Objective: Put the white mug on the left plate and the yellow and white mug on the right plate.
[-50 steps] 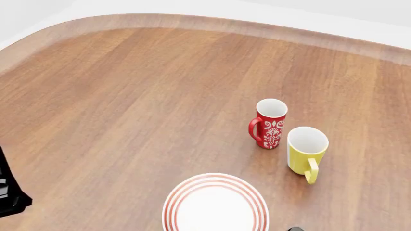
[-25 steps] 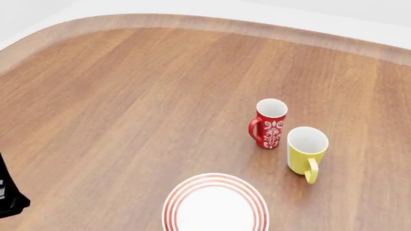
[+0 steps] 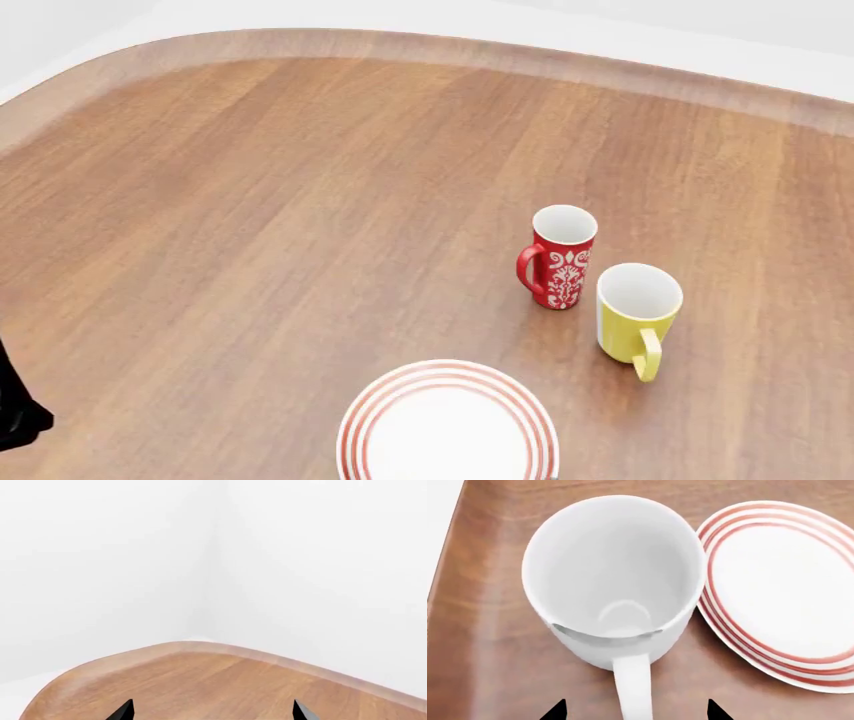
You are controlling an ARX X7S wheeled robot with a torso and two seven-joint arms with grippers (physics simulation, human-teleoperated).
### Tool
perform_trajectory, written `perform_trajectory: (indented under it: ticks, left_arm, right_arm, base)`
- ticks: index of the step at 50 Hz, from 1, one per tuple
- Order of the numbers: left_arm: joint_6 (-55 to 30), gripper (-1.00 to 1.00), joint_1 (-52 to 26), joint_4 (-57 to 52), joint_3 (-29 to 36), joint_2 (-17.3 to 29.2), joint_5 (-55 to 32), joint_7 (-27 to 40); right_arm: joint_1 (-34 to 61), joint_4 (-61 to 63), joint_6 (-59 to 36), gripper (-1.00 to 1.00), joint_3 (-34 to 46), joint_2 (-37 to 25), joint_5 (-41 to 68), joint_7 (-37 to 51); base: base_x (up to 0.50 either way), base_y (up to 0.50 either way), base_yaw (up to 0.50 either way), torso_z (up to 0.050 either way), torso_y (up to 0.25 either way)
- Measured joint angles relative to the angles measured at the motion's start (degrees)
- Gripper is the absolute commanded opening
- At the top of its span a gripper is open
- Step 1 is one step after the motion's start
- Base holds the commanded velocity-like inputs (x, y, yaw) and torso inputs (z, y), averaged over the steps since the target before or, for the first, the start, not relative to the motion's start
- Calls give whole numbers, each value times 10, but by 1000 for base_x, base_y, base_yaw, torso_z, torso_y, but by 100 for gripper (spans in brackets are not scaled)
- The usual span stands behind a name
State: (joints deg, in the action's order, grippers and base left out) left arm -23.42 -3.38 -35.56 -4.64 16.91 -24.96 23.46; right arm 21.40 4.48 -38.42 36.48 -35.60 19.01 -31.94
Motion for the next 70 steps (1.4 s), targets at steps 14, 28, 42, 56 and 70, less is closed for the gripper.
perform_trajectory:
  ticks: [14,28,42,56,70]
  left_arm:
    - [0,100,2,-5,-4,3,-7,4]
    - [2,100,2,-3,-3,5,-9,7]
    - [7,100,-2,5,3,6,-6,7]
    - [12,100,0,8,5,9,-7,7]
    - [10,100,1,3,2,14,-14,10]
  right_arm:
    - [10,-43,14,100,15,17,-10,-7]
    - [8,-38,14,-100,15,15,-8,-7]
    - [0,40,6,-100,-16,-10,11,14]
    - [12,60,10,-100,-97,-2,50,63]
    - [72,-59,21,-100,-157,61,72,99]
  base:
    - [0,0,0,0,0]
    - [0,0,0,0,0]
    - [0,0,0,0,0]
    - [0,0,0,0,0]
    - [0,0,0,0,0]
